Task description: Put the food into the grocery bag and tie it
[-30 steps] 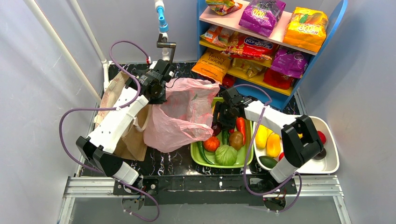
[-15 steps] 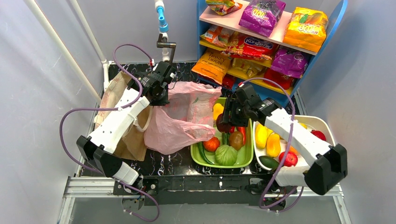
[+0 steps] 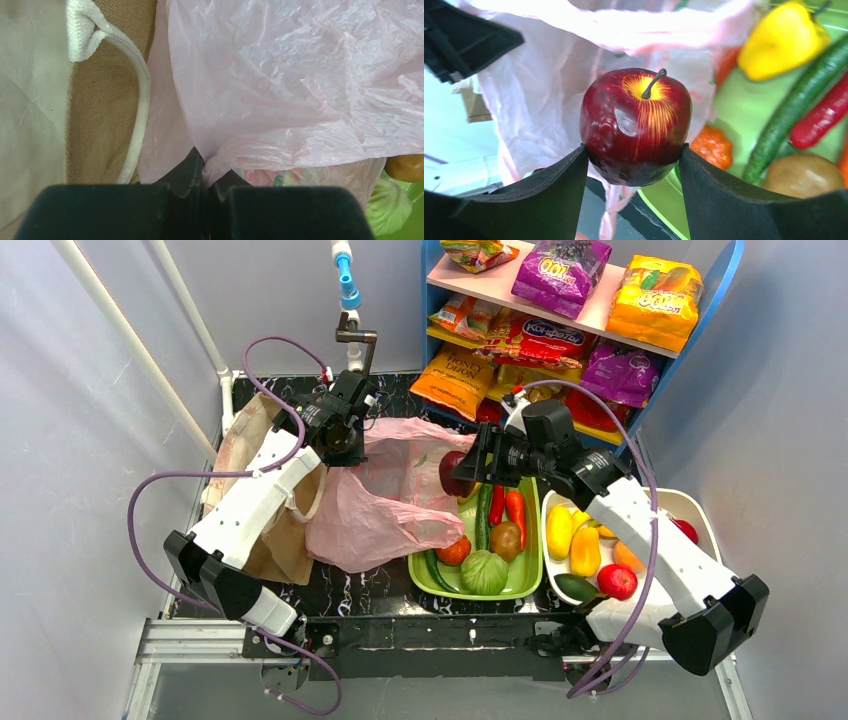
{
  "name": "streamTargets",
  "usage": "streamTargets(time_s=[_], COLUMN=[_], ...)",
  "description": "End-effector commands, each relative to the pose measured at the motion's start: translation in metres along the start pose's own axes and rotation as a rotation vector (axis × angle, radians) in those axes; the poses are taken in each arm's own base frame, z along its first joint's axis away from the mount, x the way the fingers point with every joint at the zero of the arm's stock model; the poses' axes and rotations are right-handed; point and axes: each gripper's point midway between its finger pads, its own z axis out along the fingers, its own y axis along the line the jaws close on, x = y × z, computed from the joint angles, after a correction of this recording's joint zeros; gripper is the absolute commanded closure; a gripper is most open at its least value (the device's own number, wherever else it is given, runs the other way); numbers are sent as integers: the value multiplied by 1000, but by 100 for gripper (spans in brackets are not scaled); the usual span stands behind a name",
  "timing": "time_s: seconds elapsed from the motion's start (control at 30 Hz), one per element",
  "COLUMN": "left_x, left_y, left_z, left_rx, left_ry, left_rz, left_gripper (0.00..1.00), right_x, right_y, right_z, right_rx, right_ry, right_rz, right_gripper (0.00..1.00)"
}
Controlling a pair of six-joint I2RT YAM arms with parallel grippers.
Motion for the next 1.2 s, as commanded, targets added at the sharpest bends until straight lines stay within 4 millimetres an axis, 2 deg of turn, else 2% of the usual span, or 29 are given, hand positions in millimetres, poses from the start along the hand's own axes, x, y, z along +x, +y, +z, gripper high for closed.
streamTargets(time_s=[0.0,0.1,0.13,0.23,0.33,0.37,0.4,0.43,0.47,0.5,0.77,0.97,1.17], left_x=[-2,-2,-3,-1,1,1,1,1,1,2,4,3,5], left_y=[1,0,0,-1,1,2,2,2,3,4,2,-1,-4], left_z=[-10,-11,-12,-13,-15,-15,-17,-17,-17,-17,-12,-11,-7], left_rx=[28,33,36,44,41,39,43,44,42,35,34,42,48], left_ry=[-18,-21,-24,-19,-18,-20,-27,-30,-30,-26,-16,-13,0], left_rz=[-38,-45,-52,-62,-70,-73,-76,-77,-77,-74,-77,-77,-82], left_gripper=[100,100,100,100,98,92,72,58,46,40,39,30,31], right_x=[-20,-17,-13,-9,-10,-9,-7,-5,-1,1,3,5,1], right_y=[58,79,93,113,122,122,124,126,125,125,122,119,116], right_z=[2,13,26,53,72,76,81,81,83,83,77,73,62], right_rx=[-237,-313,-345,-377,-386,-388,-394,-397,-394,-396,-377,-370,-337], right_ry=[-9,28,62,131,160,171,194,215,245,254,266,267,243], right_rz=[-75,-107,-128,-140,-145,-143,-140,-136,-132,-133,-153,-164,-189], right_gripper=[84,83,82,82,81,79,64,49,33,24,16,13,12])
